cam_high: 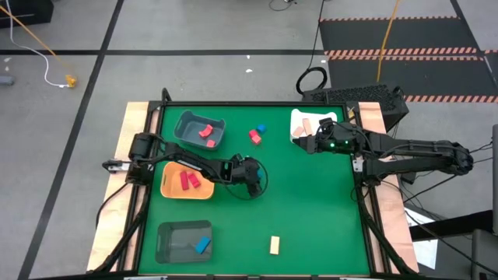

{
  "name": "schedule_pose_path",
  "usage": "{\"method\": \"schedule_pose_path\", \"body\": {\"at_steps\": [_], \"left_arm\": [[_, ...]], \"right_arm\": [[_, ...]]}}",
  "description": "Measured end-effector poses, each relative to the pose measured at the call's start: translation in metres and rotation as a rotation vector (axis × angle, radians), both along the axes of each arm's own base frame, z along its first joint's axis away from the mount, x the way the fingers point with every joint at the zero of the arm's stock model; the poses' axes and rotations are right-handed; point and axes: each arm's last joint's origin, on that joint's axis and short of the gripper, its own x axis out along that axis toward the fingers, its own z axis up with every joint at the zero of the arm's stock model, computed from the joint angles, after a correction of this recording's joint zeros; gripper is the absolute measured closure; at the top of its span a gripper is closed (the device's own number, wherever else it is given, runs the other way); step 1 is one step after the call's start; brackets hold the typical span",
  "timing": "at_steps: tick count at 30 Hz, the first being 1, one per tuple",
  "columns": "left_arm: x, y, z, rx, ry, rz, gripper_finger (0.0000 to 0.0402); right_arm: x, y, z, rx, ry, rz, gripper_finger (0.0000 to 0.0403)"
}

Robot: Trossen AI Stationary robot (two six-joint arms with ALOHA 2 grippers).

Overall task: Sort & place blocks by color
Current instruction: Put the bottom blue block into the black bin

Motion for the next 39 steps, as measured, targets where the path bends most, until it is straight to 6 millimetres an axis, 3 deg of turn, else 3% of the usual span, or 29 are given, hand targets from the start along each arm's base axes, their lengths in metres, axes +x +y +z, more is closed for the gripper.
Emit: {"method": "schedule_pose_path", "body": {"at_steps": [9, 13, 17, 23, 28, 39], "left_arm": [[0.002, 0.0, -0.006, -0.029, -0.023, 0.071, 0.0155], [0.001, 0.001, -0.007, 0.008, 0.004, 0.024, 0.0194], [0.001, 0.0, -0.007, 0.011, 0.011, 0.008, 0.0263], [0.003, 0.0, -0.005, -0.013, -0.025, 0.004, 0.0266], [0.01, -0.005, 0.006, -0.034, -0.132, -0.064, 0.0266], [0.006, -0.012, 0.071, -0.01, -0.334, -0.153, 0.0266]], "right_arm": [[0.0, 0.0, 0.0, 0.0, 0.001, 0.0, 0.0124], [0.0, 0.0, 0.0, 0.0, 0.001, 0.0, 0.0124], [0.0, 0.0, 0.0, 0.0, 0.001, 0.0, 0.0124], [0.0, 0.0, 0.0, 0.0, 0.001, 0.0, 0.0124], [0.0, 0.0, 0.0, 0.0, 0.0, 0.0, 0.0124], [0.0, 0.0, 0.0, 0.0, 0.0, 0.0, 0.0124]]}}
